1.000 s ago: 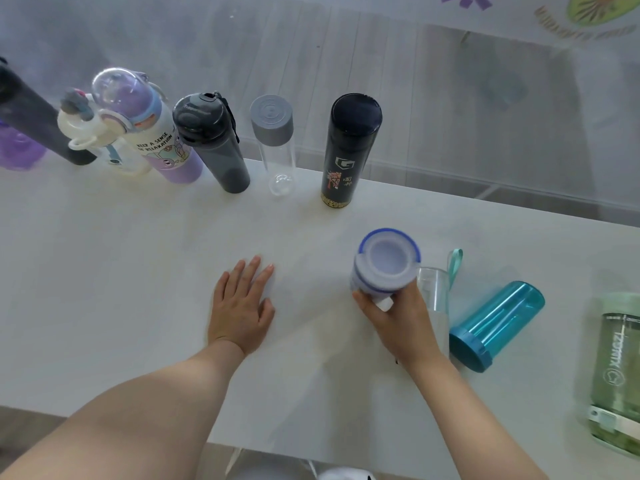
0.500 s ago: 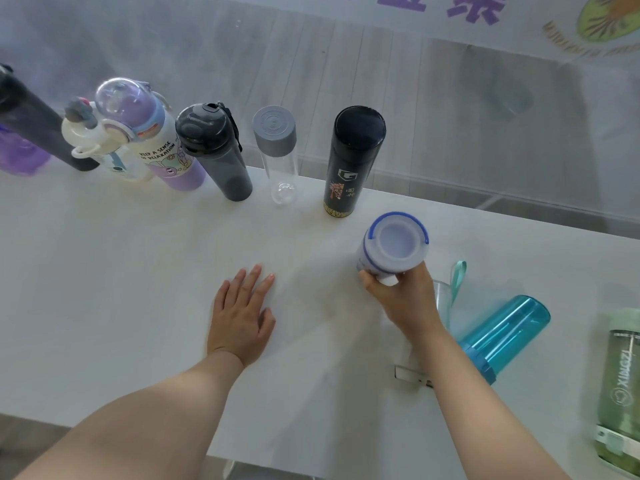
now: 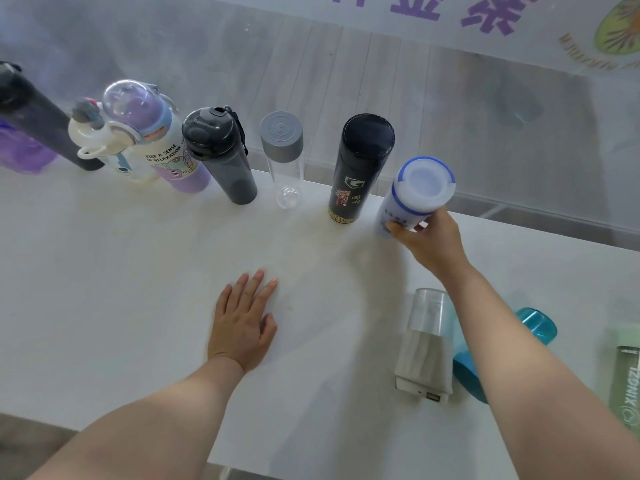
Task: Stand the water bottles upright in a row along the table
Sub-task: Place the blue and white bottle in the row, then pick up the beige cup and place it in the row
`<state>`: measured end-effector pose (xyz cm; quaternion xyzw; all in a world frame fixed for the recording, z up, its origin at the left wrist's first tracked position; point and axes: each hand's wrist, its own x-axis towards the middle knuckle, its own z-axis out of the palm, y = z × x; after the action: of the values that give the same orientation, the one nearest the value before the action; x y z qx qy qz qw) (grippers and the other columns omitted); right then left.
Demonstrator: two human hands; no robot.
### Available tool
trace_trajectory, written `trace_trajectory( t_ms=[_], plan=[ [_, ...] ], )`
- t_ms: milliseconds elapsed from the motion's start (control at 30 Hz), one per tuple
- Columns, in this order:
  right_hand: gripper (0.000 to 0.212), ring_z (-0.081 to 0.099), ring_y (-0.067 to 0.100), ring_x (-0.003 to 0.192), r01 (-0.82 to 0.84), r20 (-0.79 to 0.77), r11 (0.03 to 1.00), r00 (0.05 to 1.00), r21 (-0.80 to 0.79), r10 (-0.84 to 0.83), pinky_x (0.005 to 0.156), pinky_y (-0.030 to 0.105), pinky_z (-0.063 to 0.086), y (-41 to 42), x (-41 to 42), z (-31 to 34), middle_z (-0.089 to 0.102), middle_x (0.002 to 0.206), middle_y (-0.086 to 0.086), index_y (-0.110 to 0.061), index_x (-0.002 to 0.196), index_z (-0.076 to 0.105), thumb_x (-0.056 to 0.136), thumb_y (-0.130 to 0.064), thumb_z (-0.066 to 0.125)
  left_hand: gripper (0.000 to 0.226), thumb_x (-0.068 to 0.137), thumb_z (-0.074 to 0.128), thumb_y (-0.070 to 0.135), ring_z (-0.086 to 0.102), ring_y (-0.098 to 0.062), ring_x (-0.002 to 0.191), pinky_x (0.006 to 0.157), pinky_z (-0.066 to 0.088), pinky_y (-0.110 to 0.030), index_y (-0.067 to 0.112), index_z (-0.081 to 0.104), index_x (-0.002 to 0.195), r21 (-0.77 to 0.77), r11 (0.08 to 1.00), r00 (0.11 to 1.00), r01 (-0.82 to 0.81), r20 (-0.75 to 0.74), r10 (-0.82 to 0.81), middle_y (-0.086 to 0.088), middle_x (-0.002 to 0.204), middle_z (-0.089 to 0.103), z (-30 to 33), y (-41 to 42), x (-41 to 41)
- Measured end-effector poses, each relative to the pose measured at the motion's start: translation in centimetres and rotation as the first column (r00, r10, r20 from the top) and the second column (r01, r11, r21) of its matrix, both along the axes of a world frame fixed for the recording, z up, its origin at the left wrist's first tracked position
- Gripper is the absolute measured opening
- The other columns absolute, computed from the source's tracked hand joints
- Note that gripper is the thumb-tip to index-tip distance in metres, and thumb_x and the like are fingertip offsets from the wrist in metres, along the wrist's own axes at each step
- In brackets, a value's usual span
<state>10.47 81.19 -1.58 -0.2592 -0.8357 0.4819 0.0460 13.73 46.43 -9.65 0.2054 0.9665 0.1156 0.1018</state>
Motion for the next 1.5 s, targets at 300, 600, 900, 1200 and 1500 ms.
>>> trace_trajectory(
  t_ms=[300, 600, 900, 1200, 1500],
  plan=[
    [0.064, 0.064, 0.011, 0.105, -0.062, 0.027, 0.998, 0.998, -0.002, 0.062, 0.085, 0.023, 0.053, 2.2, -1.4, -0.4, 0.064, 0.122, -0.004, -0.019, 0.128, 0.052, 0.072, -0.031, 0.081, 0.06, 0.085, 0.035, 0.033, 0.022, -0.022, 0.145, 0.118, 0.013, -0.043, 0.027, 0.037, 0.145, -0.011, 1.0, 1.0, 0.002, 0.006, -0.002, 0.0, 0.156, 0.03, -0.1, -0.1, 0.0],
    [0.081, 0.05, 0.02, 0.118, -0.098, 0.105, 0.995, 0.99, -0.016, 0.099, 0.098, 0.034, 0.044, 2.8, 0.8, 0.0, 0.046, 0.135, -0.011, -0.029, 0.142, 0.027, 0.079, -0.025, 0.078, 0.06, 0.085, 0.035, 0.033, 0.023, -0.023, 0.145, 0.118, 0.013, -0.043, 0.027, 0.037, 0.145, -0.012, 1.0, 1.0, 0.009, 0.0, -0.009, 0.0, 0.156, 0.03, -0.1, -0.1, 0.0],
    [0.05, 0.046, 0.004, 0.116, -0.252, 0.147, 0.935, 0.964, 0.25, 0.22, 0.103, 0.021, 0.037, 0.0, 10.6, 2.1, 0.051, 0.134, -0.013, -0.028, 0.131, 0.051, 0.089, -0.002, 0.056, 0.06, 0.086, 0.033, 0.034, 0.022, -0.023, 0.145, 0.118, 0.011, -0.042, 0.028, 0.035, 0.145, -0.027, 1.0, 1.0, 0.002, -0.007, -0.002, 0.001, 0.157, 0.029, -0.2, 0.0, 0.2],
    [0.069, 0.028, 0.022, 0.143, -0.567, 0.322, 0.706, 0.823, 0.424, 0.468, 0.115, 0.032, 0.027, -1.9, 19.0, 1.8, 0.034, 0.155, -0.003, -0.022, 0.131, 0.056, 0.074, 0.017, 0.051, 0.06, 0.086, 0.03, 0.034, 0.021, -0.022, 0.145, 0.118, 0.012, -0.041, 0.029, 0.034, 0.146, -0.036, 0.999, 1.0, -0.001, -0.005, 0.001, 0.001, 0.157, 0.028, 0.0, 0.0, 0.3],
    [0.085, 0.019, 0.028, 0.148, -0.749, 0.56, 0.484, 0.661, 0.452, 0.499, 0.114, 0.037, 0.027, -2.5, 19.5, 1.9, 0.015, 0.162, -0.002, -0.034, 0.149, 0.03, 0.077, -0.002, 0.063, 0.061, 0.086, 0.029, 0.038, 0.025, -0.028, 0.143, 0.116, 0.012, -0.044, 0.026, 0.034, 0.146, -0.036, 0.999, 0.997, 0.011, 0.078, -0.008, -0.003, 0.156, 0.03, 0.5, 0.0, 0.1]
  ],
)
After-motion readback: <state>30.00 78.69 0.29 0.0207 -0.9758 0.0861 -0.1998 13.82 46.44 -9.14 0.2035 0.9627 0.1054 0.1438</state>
